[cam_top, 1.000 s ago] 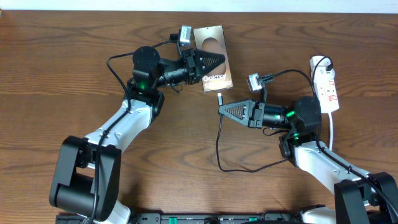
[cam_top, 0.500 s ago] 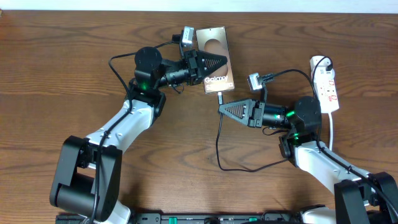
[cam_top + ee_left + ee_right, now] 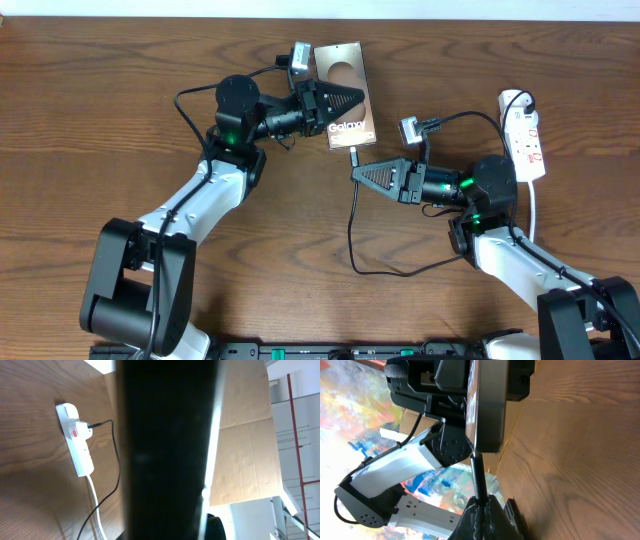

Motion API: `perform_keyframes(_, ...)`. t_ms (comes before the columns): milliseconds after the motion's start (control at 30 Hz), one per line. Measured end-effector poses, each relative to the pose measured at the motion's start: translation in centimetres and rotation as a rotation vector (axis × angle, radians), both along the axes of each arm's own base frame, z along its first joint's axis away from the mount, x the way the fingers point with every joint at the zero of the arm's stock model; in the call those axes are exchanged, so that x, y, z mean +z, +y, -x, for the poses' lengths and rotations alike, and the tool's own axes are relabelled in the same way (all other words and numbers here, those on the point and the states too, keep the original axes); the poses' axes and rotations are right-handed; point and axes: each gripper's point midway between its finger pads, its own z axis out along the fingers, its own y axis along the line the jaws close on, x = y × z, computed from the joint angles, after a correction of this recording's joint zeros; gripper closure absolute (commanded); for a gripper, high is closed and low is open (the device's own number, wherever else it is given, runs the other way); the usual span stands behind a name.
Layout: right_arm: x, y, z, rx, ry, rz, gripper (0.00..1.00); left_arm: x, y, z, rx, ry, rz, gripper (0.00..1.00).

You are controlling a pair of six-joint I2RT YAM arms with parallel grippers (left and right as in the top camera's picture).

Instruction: Plug charger to phone and switch on socket

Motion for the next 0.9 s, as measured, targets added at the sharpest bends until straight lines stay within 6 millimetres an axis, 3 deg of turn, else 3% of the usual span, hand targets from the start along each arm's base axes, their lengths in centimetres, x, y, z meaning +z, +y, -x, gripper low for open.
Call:
perform_keyframes(600, 1.3, -0.2, -0.7, -0.055, -0.048, -0.034, 0.99, 0.0, -0.9, 1.3, -0.063, -0.009, -0.005, 0.92)
perform_keyframes(900, 1.0, -0.1, -0.4, -0.030, -0.031, -0.025, 0.99, 0.0, -0.7, 0.6, -0.023, -0.003, -0.001, 0.93)
